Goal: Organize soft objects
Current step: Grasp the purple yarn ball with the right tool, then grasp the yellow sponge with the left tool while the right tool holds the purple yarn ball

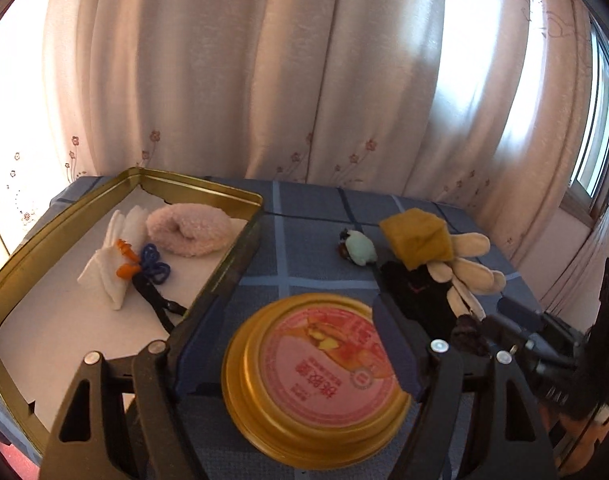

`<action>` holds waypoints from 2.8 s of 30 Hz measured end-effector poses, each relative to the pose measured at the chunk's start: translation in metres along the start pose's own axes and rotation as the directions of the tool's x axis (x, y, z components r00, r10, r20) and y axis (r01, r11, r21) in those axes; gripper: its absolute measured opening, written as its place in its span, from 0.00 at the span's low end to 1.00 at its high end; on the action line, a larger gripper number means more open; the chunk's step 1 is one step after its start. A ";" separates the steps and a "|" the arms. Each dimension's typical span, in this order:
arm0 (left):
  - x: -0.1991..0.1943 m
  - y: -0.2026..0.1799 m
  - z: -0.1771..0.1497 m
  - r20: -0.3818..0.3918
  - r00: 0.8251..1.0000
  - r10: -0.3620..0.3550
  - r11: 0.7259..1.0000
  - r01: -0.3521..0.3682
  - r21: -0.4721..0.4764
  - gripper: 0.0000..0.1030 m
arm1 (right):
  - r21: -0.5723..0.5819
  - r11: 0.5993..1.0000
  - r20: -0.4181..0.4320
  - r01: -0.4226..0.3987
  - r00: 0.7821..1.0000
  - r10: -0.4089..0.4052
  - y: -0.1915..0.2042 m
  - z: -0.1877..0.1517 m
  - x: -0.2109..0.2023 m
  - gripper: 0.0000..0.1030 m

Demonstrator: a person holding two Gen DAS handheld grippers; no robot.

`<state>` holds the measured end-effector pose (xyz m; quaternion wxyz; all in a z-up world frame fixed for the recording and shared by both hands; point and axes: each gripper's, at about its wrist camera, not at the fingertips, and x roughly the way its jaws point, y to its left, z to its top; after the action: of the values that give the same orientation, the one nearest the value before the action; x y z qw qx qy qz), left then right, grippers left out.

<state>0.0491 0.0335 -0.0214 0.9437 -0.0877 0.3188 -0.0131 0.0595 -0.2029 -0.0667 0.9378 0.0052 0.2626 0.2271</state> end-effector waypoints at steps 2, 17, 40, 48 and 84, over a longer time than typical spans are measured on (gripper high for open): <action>0.000 -0.002 -0.001 -0.003 1.000 -0.003 1.000 0.003 0.005 0.75 | -0.024 1.000 -0.012 -0.009 1.000 0.009 0.008 -0.003 0.003 0.59; 0.004 -0.017 -0.006 -0.023 0.999 -0.030 0.999 0.031 0.037 0.75 | -0.114 0.993 -0.067 0.007 0.998 -0.015 0.026 -0.013 0.019 0.38; 0.044 -0.097 0.023 -0.090 0.995 -0.048 0.983 0.063 0.171 0.75 | 0.088 0.959 0.191 0.269 0.940 -0.281 -0.043 0.043 -0.006 0.39; 0.056 -0.130 0.026 -0.104 0.993 -0.057 0.975 0.078 0.210 0.75 | 0.133 0.933 0.154 0.333 0.923 -0.352 -0.073 0.050 0.003 0.39; 0.116 -0.123 0.073 -0.234 0.972 -0.016 0.995 0.039 0.096 0.88 | 0.160 0.940 0.147 0.300 0.935 -0.324 -0.082 0.052 0.004 0.39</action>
<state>0.1891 -0.0850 -0.0123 0.9028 -0.0425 0.4248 -0.0523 0.1227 -0.2690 -0.0337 0.9784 0.0465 0.1934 0.0555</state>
